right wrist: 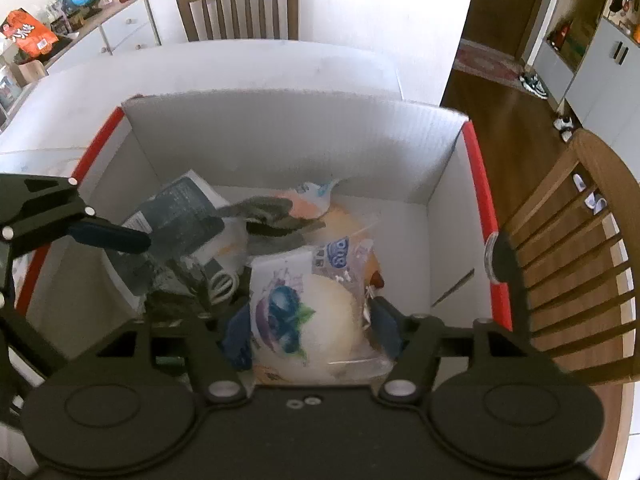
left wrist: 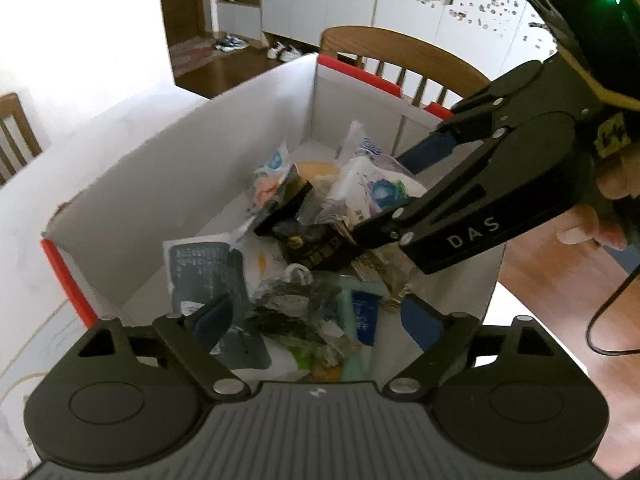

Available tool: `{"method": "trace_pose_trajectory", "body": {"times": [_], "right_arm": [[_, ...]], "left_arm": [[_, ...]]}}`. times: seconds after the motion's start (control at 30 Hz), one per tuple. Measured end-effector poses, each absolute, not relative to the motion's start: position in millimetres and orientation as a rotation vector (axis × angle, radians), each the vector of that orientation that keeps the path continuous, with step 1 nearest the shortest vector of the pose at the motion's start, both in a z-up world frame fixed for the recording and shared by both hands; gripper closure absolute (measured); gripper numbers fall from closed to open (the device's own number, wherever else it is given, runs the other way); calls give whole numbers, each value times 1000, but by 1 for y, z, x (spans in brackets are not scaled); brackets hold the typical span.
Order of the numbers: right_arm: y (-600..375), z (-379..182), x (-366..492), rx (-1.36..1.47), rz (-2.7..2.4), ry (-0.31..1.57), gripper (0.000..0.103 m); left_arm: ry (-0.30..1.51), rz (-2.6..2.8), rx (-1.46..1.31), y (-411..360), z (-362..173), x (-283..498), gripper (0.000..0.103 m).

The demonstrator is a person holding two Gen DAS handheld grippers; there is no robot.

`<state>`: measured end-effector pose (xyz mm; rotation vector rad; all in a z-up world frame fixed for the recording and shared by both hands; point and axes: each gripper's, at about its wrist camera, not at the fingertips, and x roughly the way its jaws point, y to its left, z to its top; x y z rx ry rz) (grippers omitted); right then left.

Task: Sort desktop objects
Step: 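Withdraw both tools up out of the shoebox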

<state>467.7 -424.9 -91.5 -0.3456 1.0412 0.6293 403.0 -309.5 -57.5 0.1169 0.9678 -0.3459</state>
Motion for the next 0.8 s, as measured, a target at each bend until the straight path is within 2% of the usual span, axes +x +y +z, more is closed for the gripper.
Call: {"method": "trace_pose_trajectory", "body": {"times": [0.1,0.17,0.8], "right_arm": [[-425,-89,467,-342,627,1036,37],[-427,-87,466,-335,624,1033,35],[-452,-54,441,-219,625,955,22]], "left_arm": [[970,-350,95,-307,-56,403,8],[965,-343,89,-305,-55,401,2],[880,-312,88,-304,-38,385,0]]}}
